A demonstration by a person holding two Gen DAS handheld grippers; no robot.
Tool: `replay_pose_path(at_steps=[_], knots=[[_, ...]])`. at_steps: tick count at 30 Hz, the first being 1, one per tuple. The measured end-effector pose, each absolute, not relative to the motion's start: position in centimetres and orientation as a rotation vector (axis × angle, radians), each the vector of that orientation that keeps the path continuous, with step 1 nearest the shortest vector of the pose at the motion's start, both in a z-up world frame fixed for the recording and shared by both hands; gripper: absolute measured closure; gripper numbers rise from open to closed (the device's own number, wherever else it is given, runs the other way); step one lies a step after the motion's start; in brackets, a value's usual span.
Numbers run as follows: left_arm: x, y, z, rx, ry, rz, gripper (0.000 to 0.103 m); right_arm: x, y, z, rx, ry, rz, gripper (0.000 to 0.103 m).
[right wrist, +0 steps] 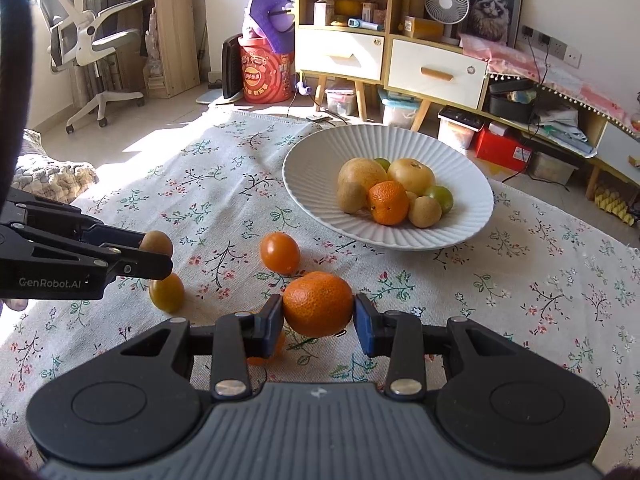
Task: Organize fruits
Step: 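Close the left gripper on a brown fruit while the right gripper grasps a tangerine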
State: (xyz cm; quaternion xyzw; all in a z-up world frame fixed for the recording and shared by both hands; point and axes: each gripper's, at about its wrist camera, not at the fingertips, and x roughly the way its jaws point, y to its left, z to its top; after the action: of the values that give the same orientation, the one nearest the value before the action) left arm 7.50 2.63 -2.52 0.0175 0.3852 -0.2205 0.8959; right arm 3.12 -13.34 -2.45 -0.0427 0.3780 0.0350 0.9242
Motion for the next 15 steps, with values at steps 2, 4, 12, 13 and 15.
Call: replay_pose_path(at_steps=[2,4,12,13,15], knots=[[7.7,2.3,-2.2,0.028,0.797,-0.467,0.090,3.2,-13.5,-2.1,-0.087,0.771,0.065,0.068],[7.8,1.9,-1.9,0.024,0.795,-0.474,0.090,3.3,-13.7,-1.8,-0.085,0.768,0.059,0.068],[8.7,0.0,-0.8,0.020,0.777,-0.504,0.090,4.1,-15.0,-0.7,-0.054,0.739,0.023,0.068],[8.9,-0.3,-0.6,0.020,0.773,-0.509,0.090,4.2,-15.2,-0.7,-0.050,0.734,0.015,0.068],[9.2,-0.9,-0.5,0.020,0.764,-0.516,0.090,4.6,-15.7,-0.4,-0.040,0.724,-0.001,0.068]])
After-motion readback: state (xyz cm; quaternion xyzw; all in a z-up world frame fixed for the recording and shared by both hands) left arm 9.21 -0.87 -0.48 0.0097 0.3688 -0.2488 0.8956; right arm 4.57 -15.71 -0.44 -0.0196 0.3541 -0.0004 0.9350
